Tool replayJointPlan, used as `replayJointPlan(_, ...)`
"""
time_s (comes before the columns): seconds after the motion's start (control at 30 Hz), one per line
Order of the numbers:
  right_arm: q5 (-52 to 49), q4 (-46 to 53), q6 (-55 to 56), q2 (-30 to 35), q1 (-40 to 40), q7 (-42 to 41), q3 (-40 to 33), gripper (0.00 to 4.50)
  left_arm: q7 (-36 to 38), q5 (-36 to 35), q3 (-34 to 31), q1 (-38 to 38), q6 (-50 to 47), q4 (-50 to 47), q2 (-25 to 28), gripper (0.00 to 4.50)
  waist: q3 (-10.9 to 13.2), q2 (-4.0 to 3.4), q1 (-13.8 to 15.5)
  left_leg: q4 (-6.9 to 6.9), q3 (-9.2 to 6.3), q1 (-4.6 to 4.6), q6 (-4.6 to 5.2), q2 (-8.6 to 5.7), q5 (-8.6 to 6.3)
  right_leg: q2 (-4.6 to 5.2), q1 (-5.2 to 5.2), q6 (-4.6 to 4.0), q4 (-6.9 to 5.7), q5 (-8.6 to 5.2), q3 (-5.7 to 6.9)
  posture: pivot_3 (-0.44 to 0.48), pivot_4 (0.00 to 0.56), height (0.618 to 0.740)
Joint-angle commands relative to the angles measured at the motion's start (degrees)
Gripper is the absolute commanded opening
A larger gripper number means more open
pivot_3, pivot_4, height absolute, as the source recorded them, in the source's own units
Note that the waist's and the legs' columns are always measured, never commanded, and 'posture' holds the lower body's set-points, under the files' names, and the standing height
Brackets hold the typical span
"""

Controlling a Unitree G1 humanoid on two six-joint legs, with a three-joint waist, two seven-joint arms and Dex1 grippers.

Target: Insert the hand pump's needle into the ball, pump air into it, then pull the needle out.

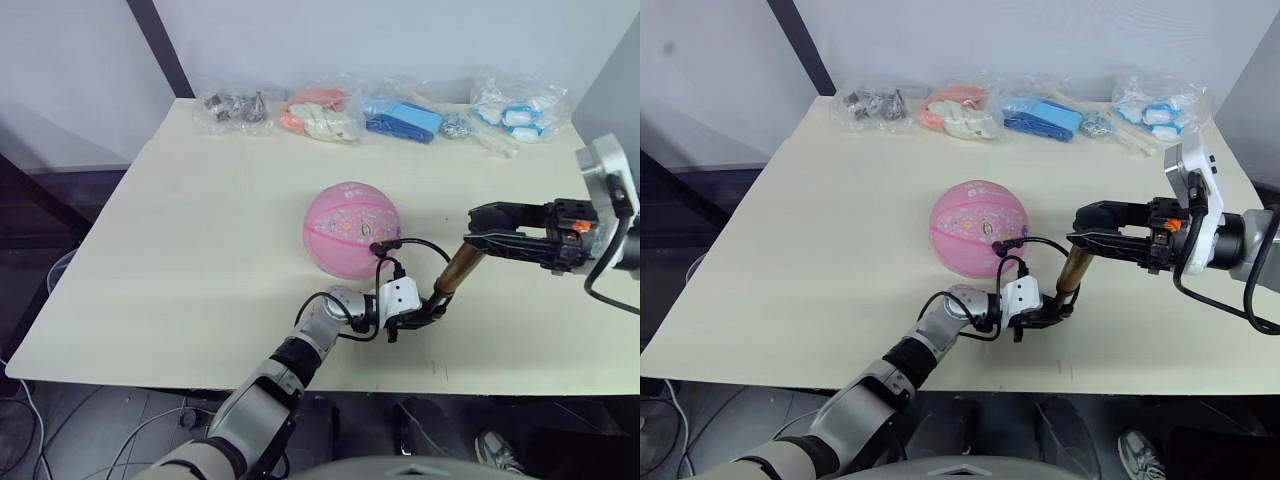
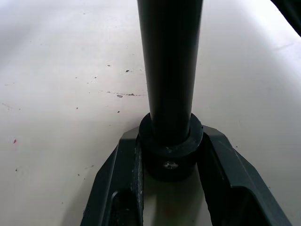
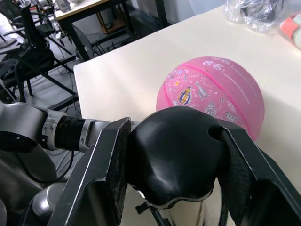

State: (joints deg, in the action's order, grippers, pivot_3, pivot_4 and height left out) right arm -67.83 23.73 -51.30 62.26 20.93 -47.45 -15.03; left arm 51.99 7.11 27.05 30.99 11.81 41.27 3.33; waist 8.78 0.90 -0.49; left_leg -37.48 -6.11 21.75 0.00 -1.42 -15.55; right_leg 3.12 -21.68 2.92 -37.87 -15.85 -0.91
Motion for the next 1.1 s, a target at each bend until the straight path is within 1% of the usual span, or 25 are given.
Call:
replayJointPlan(0.03, 6.59, -1.44, 7.52, 3.38, 5.67, 1.10, -11.42, 2.30, 1.56, 3.32, 2.83, -3.42, -2.34, 5.02, 1.72, 1.10, 0.02, -0.04, -0.02, 0.00, 0.00, 0.01, 0.00, 0.00, 0.00, 0.00, -0.01, 0.00, 0.00, 0.00, 0.00, 0.000, 0.150, 0.740)
replayJointPlan(0.33, 6.77, -4.15, 5.89, 6.15, 9.30, -1.38, -11.79, 2.30, 1.81, 3.21, 2.84, -3.54, -2.44, 4.78, 1.77, 1.10, 0.11, -0.11, -0.01, 0.00, 0.02, 0.03, 0.00, 0.00, 0.00, 0.01, -0.05, 0.00, -0.01, 0.00, -0.02, 0.000, 0.150, 0.740)
replayJointPlan(0.5, 5.34, -4.79, 3.85, 6.19, 8.54, -0.65, -12.09, 2.30, 1.81, 3.19, 2.84, -3.59, -2.58, 4.63, 1.75, 1.10, 0.11, -0.11, -0.02, 0.00, 0.04, 0.05, 0.00, 0.02, 0.00, 0.02, -0.06, 0.00, 0.01, 0.00, -0.03, 0.000, 0.150, 0.740)
replayJointPlan(0.67, 2.61, -7.11, 2.65, 5.81, 11.91, 1.09, -12.47, 2.30, 1.75, 3.18, 2.81, -3.67, -2.75, 4.43, 1.81, 1.10, 0.15, -0.17, -0.06, 0.00, 0.06, 0.03, 0.00, 0.02, 0.00, 0.02, -0.06, 0.00, -0.01, 0.00, -0.06, 0.000, 0.150, 0.740)
replayJointPlan(1.1, -0.87, -9.09, -0.91, 6.52, 15.59, 2.23, -13.46, 2.30, 1.90, 3.00, 3.03, -3.73, -2.88, 4.29, 1.80, 1.10, 0.17, -0.18, -0.09, 0.01, 0.07, 0.04, 0.00, 0.03, 0.00, 0.03, -0.07, 0.00, -0.01, 0.00, -0.07, 0.000, 0.150, 0.740)
